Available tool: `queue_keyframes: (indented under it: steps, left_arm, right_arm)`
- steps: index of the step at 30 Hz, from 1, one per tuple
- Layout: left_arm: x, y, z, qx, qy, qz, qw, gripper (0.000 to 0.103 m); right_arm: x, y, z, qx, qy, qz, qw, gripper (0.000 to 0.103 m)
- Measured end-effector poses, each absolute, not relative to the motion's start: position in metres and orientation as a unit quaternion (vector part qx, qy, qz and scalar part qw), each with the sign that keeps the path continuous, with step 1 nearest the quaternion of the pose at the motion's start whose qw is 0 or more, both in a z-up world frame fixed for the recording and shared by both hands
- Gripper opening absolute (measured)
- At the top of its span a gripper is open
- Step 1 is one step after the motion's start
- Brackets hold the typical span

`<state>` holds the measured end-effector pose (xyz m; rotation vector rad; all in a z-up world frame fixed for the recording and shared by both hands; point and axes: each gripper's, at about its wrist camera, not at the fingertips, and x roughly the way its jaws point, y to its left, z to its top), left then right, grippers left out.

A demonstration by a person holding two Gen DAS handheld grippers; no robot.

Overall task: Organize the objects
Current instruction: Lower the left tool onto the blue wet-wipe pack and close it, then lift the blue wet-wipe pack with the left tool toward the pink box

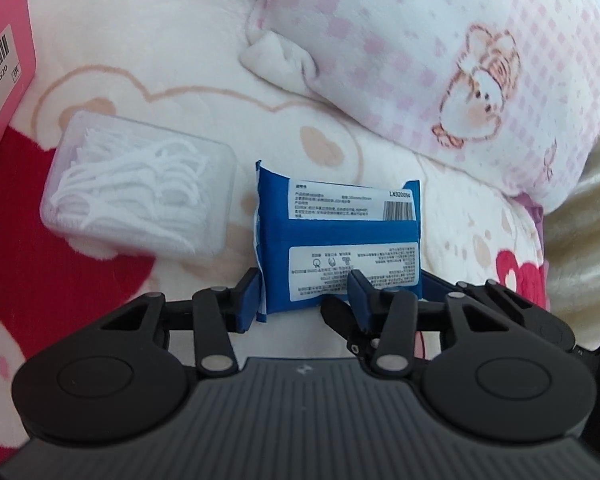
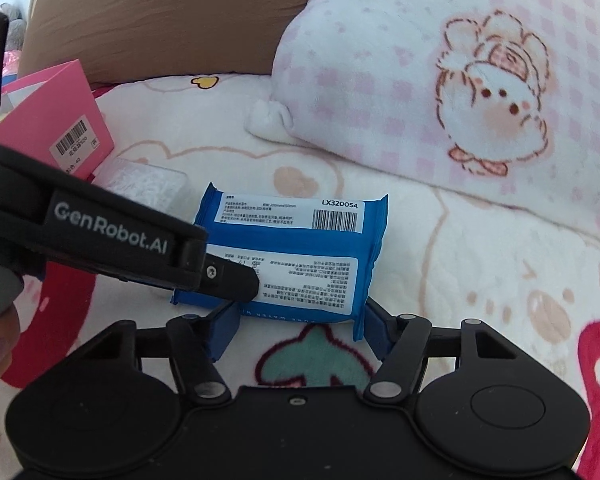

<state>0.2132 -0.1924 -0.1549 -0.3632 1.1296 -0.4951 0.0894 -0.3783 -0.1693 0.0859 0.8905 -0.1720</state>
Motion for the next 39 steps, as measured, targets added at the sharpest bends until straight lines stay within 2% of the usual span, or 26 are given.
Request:
queue_keyframes:
  steps: [14,26,29,34,37,38,39]
  left_arm:
    - [0.182,-0.197,-0.148,-0.133,0.551,-0.234,0.790,0.045]
    - [0.169,-0.187,-0.146,-0.075,0.590,-0.243,0.767,0.050]
    - [0.170,-0.187,-0.143,-0.046,0.578,-0.244,0.777,0.051]
    - [0.176,-0.180,-0.149,-0.090,0.562,-0.246,0.785,0.053]
    - [0.180,-0.179,-0.153,-0.104,0.556,-0.250,0.786,0.048]
    - [0.180,-0.179,-0.153,-0.107,0.555,-0.250,0.786,0.046]
    - [0.180,-0.180,-0.152,-0.107,0.555,-0.250,0.786,0.043]
  right_arm:
    - [0.059,-0.365,-0.166,0.073,0.436,-0.088,0.893,0.070]
    - [0.045,-0.339,-0.164,0.080,0.457,-0.068,0.883,0.082]
    - [0.047,-0.339,-0.166,0.081,0.465,-0.077,0.878,0.090]
    - [0.053,-0.348,-0.172,0.081,0.467,-0.091,0.876,0.093]
    - [0.055,-0.354,-0.173,0.101,0.464,-0.084,0.876,0.091]
    - [0.056,-0.353,-0.172,0.098,0.464,-0.081,0.877,0.087]
    - [0.055,-0.350,-0.171,0.095,0.462,-0.073,0.879,0.078]
